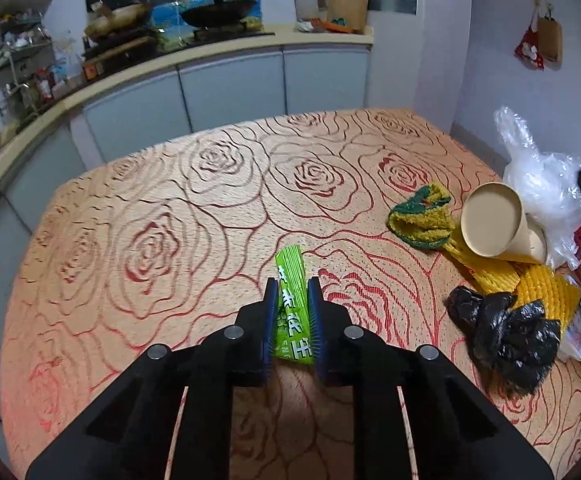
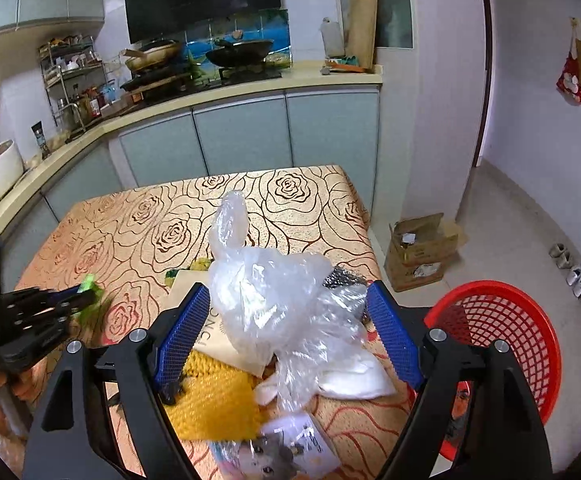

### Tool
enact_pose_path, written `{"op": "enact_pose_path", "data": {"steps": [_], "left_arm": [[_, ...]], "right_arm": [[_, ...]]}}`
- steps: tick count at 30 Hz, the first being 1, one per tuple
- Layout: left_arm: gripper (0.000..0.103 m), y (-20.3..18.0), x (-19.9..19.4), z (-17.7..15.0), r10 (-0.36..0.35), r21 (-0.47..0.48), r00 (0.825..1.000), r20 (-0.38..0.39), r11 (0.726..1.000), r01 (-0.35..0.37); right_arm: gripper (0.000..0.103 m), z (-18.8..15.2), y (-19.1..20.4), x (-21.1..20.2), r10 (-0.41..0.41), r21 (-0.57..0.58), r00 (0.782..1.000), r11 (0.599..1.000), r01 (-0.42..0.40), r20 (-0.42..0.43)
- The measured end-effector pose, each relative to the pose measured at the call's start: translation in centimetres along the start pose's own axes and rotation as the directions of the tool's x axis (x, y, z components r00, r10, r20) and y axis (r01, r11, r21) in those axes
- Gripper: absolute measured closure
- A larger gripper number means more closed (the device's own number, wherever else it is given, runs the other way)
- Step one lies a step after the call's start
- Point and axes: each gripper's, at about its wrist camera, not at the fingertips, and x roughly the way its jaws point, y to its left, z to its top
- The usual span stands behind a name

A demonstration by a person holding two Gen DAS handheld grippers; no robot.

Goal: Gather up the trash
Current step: 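Grasp the green snack packet with the left tool while the right tool grasps the clear plastic bag, then lift both held items and carry them over the red wastebasket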

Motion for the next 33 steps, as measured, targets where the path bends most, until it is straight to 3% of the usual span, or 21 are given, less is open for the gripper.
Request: {"op": "enact_pose_path", "data": {"steps": [6,11,19,26,33], "left_arm": [[0.089,0.1,-2.1,-0.4,0.03,-0.017,0.999,0.034,0.999,-0.029],[0.089,0.2,-3.1,-0.7,0.02,-0.034,0.999,0.048,0.999,-0.018],[0.089,0.3,-3.6,-0.9,0.019,-0.044,0.998,0.056,0.999,-0.016],[0.089,0.7,-4.3,-1.0,0.029,-0.06,0.997,0.075,0.998,-0.025],[0.089,0.6,-5.6,-0.7,0.054,-0.055,0.993,0.103,0.997,-0.049]], "right_arm": [[0.026,-0.1,0.4,1.9,-0.011,-0.014,0.999,1.0,0.011,-0.033],[0.05,-0.3,0.9,2.3,-0.013,-0.044,0.999,0.999,0.011,-0.045],[0.073,-0.5,1.0,2.2,-0.019,-0.069,0.999,0.998,0.016,-0.033],[0.079,-0.6,1.6,1.2,-0.022,-0.077,1.0,0.997,0.022,-0.005],[0.08,0.4,2.0,-1.5,0.009,-0.065,0.998,0.998,-0.005,0.056]]}}
